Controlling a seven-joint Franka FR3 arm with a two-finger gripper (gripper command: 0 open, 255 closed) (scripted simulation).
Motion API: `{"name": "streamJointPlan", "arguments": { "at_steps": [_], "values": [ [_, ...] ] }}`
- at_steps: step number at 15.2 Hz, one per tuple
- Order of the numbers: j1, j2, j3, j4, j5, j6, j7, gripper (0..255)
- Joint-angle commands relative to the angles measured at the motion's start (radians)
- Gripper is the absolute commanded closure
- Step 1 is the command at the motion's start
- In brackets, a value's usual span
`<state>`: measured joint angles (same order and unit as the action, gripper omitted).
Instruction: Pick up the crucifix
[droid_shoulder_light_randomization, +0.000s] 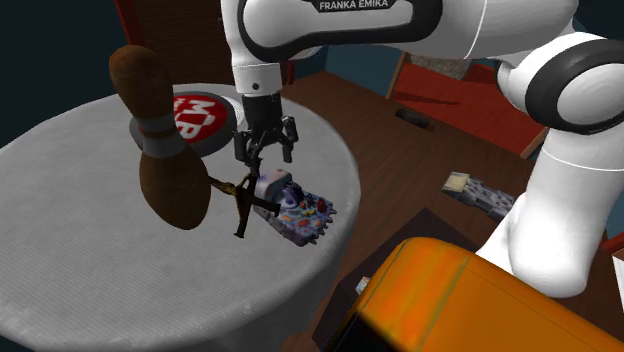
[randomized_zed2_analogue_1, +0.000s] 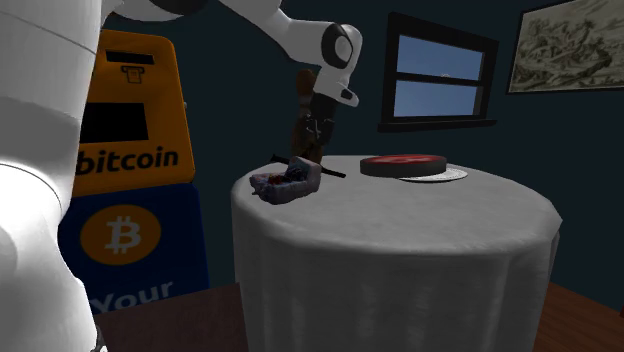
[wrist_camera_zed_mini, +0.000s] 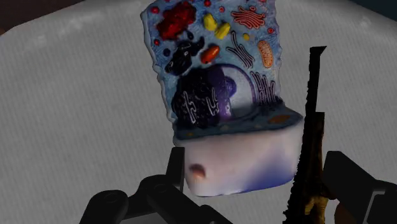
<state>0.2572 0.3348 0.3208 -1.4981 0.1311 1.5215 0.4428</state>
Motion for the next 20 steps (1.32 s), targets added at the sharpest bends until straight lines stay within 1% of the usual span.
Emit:
{"name": "streamJointPlan", "arguments": {
  "at_steps": [1, 3, 6, 13, 15, 16, 20],
  "values": [
    [0.035, 0.112, 0.006, 0.140, -0.024, -0.037, 0.038, 0],
    [0.074, 0.222, 0.008, 0.287, -0.045, -0.085, 0.069, 0],
    [0.140, 0.403, 0.006, 0.556, -0.076, -0.185, 0.108, 0],
    [0.129, 0.388, 0.002, 0.437, -0.075, -0.082, 0.090, 0],
    [0.128, 0.388, 0.001, 0.428, -0.075, -0.075, 0.088, 0],
    [0.128, 0.387, 0.001, 0.427, -0.075, -0.074, 0.089, 255],
    [0.128, 0.388, 0.001, 0.427, -0.075, -0.074, 0.089, 255]
  ]
}}
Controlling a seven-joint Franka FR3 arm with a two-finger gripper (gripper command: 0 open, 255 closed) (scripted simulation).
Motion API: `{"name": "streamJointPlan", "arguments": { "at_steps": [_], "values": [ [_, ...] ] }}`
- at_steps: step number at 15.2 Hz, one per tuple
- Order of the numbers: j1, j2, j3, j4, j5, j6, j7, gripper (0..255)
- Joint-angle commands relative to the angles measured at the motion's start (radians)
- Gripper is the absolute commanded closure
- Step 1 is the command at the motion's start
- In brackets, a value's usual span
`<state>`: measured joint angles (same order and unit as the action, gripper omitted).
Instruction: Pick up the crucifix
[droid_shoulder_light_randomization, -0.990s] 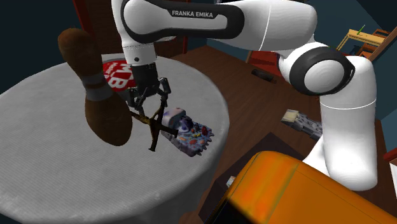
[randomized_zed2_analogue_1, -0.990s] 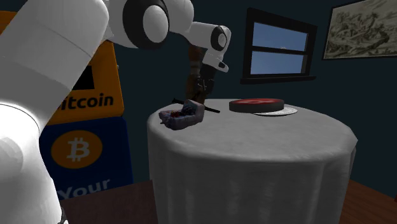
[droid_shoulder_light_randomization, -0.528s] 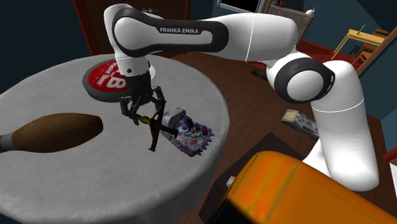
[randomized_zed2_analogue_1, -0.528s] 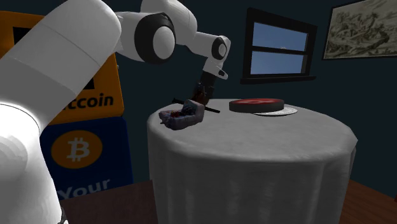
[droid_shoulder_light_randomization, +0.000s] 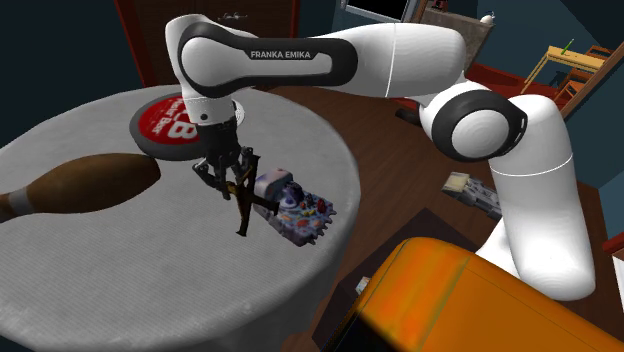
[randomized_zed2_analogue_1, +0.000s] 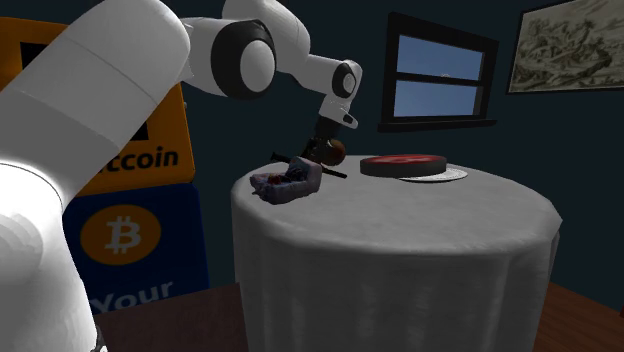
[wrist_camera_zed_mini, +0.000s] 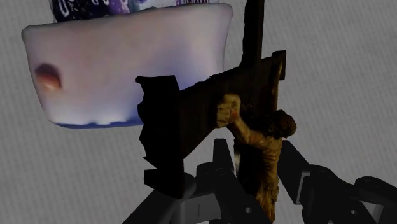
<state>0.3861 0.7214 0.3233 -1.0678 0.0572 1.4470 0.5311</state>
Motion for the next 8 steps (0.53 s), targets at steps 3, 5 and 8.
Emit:
{"name": "streamJointPlan", "arguments": {
  "at_steps": [3, 5, 8],
  "values": [
    [0.000, 0.003, -0.001, -0.001, -0.001, 0.000, 0.001, 255],
    [-0.001, 0.002, -0.001, -0.002, -0.001, 0.000, 0.000, 255],
    [0.003, 0.004, 0.000, 0.043, 0.000, -0.041, 0.007, 255]
  ]
}}
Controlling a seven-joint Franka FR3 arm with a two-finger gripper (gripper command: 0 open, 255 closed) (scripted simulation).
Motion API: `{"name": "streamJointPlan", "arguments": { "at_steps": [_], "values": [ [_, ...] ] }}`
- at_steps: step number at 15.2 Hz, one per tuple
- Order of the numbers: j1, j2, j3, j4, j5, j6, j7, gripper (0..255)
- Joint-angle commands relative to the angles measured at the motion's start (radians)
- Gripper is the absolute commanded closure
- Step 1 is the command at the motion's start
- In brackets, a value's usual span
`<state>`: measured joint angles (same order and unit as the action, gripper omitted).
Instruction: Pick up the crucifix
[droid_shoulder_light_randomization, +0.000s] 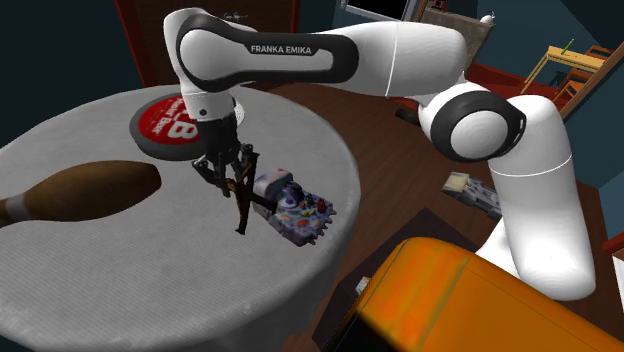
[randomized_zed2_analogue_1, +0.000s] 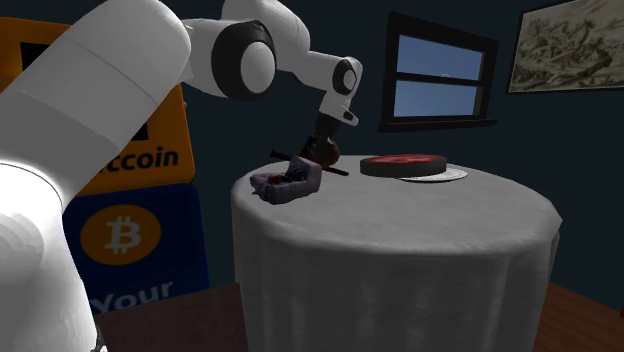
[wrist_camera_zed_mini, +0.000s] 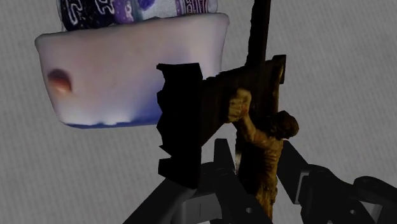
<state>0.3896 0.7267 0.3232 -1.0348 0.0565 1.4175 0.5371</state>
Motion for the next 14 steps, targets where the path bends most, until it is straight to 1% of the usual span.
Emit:
{"name": "streamJointPlan", "arguments": {
  "at_steps": [1, 7, 12, 14],
  "values": [
    [0.001, 0.000, 0.001, 0.026, 0.000, -0.026, 0.004, 255],
    [0.016, 0.023, 0.002, 0.148, -0.002, -0.122, 0.021, 255],
    [0.038, 0.073, 0.002, 0.305, -0.008, -0.226, 0.038, 255],
    [0.039, 0.076, 0.002, 0.311, -0.008, -0.230, 0.039, 255]
  ]
}}
